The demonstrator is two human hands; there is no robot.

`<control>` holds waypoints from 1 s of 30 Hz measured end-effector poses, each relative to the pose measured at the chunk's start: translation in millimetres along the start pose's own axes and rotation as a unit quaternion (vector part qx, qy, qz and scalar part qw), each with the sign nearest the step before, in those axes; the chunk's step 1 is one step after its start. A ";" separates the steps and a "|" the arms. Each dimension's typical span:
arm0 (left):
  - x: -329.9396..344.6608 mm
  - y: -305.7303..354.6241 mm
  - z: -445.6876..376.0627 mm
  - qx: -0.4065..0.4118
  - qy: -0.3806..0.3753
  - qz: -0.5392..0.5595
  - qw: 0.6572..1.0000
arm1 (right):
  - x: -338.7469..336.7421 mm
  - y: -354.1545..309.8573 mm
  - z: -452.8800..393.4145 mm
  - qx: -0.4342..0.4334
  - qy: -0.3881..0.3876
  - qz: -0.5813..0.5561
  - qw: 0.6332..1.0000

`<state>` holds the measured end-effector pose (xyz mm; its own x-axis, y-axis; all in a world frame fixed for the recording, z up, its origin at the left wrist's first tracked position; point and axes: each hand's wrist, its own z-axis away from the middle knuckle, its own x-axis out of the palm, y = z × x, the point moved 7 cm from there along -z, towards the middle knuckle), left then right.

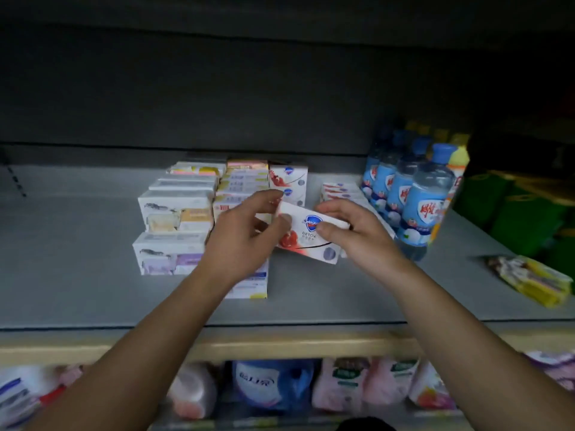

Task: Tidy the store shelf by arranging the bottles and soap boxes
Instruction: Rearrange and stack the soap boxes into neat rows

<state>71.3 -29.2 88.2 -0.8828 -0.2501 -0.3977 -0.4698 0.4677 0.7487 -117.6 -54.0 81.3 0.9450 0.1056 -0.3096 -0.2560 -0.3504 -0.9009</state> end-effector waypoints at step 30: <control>56.0 -37.4 80.4 -0.200 0.003 0.261 0.944 | 4.0 80.8 61.5 0.035 0.018 -0.155 0.987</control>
<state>39.4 7.5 -4.7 -0.9933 -0.0799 0.0839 0.0693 0.1712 0.9828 -147.0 -24.7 -11.4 0.9862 0.1653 -0.0053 0.0353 -0.2417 -0.9697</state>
